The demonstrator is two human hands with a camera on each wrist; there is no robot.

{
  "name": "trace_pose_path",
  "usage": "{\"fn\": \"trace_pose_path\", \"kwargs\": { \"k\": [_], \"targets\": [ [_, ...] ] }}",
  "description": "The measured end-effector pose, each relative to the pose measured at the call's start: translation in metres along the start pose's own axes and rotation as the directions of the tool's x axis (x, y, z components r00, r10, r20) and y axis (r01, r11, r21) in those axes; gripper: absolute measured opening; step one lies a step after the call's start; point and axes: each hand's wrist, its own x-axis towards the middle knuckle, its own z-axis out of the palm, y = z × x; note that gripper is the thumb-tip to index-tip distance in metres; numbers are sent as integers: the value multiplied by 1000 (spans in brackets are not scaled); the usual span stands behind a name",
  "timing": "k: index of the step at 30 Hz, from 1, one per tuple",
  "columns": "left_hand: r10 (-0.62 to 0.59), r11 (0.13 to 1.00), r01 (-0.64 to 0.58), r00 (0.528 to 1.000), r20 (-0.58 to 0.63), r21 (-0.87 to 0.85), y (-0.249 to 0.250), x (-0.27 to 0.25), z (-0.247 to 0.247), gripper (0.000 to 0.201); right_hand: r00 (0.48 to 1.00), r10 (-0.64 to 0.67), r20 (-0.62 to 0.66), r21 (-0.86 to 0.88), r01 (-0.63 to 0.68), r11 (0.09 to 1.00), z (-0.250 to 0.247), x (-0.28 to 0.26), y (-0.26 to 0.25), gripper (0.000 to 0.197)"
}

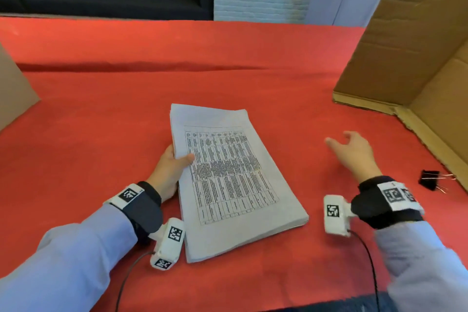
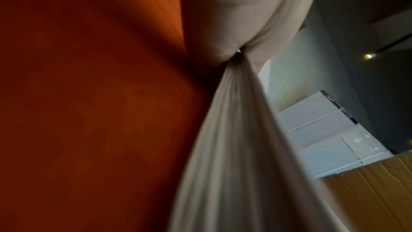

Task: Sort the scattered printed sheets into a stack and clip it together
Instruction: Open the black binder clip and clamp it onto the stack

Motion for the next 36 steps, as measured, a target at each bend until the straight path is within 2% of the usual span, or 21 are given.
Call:
{"fn": "trace_pose_path", "kwargs": {
  "k": [1,3,4,5,6,8,9,10,11,13,14,16,18,20,22,23,25,27,30,33,36],
  "targets": [
    [8,1000,-8,1000,22,12,0,1,1,35,985,84,-150,-53,-93,994,-25,22,20,63],
    [5,999,-8,998,65,45,0,1,1,35,876,310,-369,-100,-369,924,-69,66,77,72],
    [-3,998,-2,996,84,62,0,2,1,34,844,386,-372,-139,-462,876,-85,89,109,80],
    [-9,998,1,995,104,70,0,3,0,33,851,430,-303,-173,-492,853,-97,104,134,84],
    [-14,997,4,992,124,82,1,4,-1,32,901,399,-172,-291,-433,853,-105,116,156,77],
    [-30,995,16,989,148,97,3,5,-1,31,965,258,-43,-501,-244,830,-105,107,153,41],
    [-42,995,26,986,161,98,4,6,-1,31,970,240,29,-555,-184,811,-103,97,143,28],
    [-57,994,40,983,173,101,5,5,-1,32,932,346,112,-598,-215,772,-99,81,126,19],
    [-73,993,55,980,187,103,6,6,-1,32,899,429,89,-590,-299,750,-96,81,121,18],
    [-105,990,83,973,207,114,8,7,-2,32,918,382,105,-659,-224,718,-93,80,104,29],
    [-119,988,94,968,220,119,9,7,-3,33,948,296,118,-690,-136,711,-89,78,93,30],
    [-142,986,116,960,242,116,9,9,-5,35,961,245,128,-525,-144,839,-75,70,63,21],
    [-151,985,125,955,254,116,9,9,-6,36,970,108,216,-262,-49,964,-51,61,31,11],
    [-147,986,120,951,270,115,8,10,-6,38,956,-94,277,89,72,993,-27,51,-3,11],
    [-138,987,111,950,279,112,7,10,-6,36,919,-244,309,478,72,875,0,31,-45,7],
    [-134,988,107,950,281,111,8,10,-6,35,897,-298,327,630,28,776,14,22,-68,6],
    [-137,988,110,947,292,108,8,11,-6,35,852,-356,385,843,-168,511,46,8,-105,12],
    [-149,987,125,941,305,97,9,12,-7,35,813,-345,470,880,-400,257,80,3,-130,16],
    [-175,985,167,926,336,55,10,15,-10,33,768,-318,556,814,-581,19,127,2,-144,14],
    [-192,981,172,913,359,87,12,23,-14,33,766,-281,579,778,-621,-90,160,5,-136,13],
    [-135,986,109,965,226,124,18,40,-17,44,726,-300,619,763,-646,10,176,4,-121,13]
  ]
}}
